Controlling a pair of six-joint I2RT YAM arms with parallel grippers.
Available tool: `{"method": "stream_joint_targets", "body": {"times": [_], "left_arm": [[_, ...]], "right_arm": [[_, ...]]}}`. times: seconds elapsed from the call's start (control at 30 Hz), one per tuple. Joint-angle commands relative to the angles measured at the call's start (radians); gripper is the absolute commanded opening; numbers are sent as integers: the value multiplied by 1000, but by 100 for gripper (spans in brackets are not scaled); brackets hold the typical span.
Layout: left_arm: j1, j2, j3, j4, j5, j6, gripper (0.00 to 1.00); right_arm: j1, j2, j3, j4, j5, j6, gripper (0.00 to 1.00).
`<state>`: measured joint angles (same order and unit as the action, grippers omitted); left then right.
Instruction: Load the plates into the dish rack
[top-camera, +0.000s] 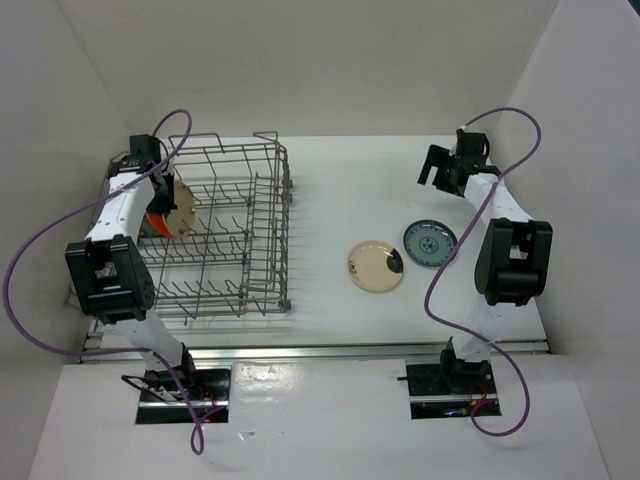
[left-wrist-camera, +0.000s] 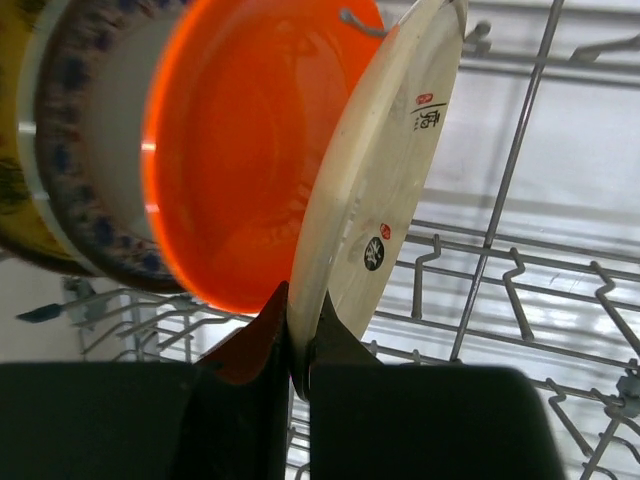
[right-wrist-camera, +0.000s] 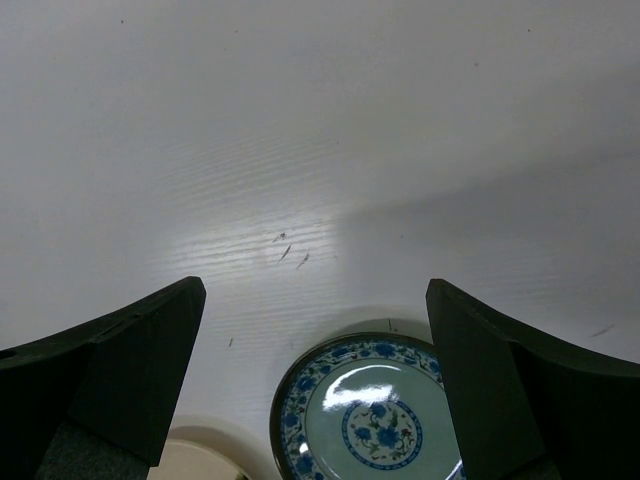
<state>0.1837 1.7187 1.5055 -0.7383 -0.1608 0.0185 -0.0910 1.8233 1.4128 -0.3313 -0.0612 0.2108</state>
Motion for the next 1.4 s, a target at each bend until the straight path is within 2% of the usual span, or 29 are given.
{"method": "stream_joint_targets", "body": {"times": [0.0,0.2,0.23,0.3,0.33,0.47,0.5,0.57,0.67,0.8,0.93,1.03,1.07,1.17,1.27,1.3,1.37], "left_arm": [[-32,24,33,-48,50,-11,0],[-66,44,51,-61,52,-21,0],[-66,70,61,-61,52,-22,6],[-66,79,88,-96,52,-22,23],[-76,91,102,-107,43,-32,42],[-111,78,125,-107,-6,-32,65],[-112,62,136,-116,-17,-32,74],[-133,35,182,-128,-57,-42,81],[-168,16,252,-162,-107,-42,87],[-222,-34,415,-185,-129,-51,88],[-240,-128,369,-52,-120,-20,98],[-222,-149,370,-16,-149,-9,100],[-213,-140,390,-25,-123,-28,100],[-184,-128,443,-17,74,-72,98],[-184,-166,392,83,289,-103,98],[-208,-175,374,161,364,-103,98],[-227,-176,349,239,420,-132,100]], "right_arm": [[10,-52,-15,-5,23,-7,100],[10,-52,-15,-24,95,-7,100],[10,-52,-15,-25,95,-7,100],[10,-52,-25,-34,95,2,100],[10,-61,-25,-34,115,2,100],[10,-82,-46,-45,146,12,100],[1,-82,-58,-45,158,12,100],[0,-104,-69,-45,168,21,100],[-10,-125,-94,-45,169,35,100],[-33,-183,-164,-45,169,65,100],[-55,-283,-257,-45,179,79,100],[-64,-361,-314,-45,179,123,100],[-64,-375,-331,-32,179,134,100],[-75,-394,-376,-32,169,182,100],[-75,-432,-448,-41,181,236,100],[-85,-446,-466,-41,181,249,100],[-98,-486,-523,-31,167,262,100]]}}
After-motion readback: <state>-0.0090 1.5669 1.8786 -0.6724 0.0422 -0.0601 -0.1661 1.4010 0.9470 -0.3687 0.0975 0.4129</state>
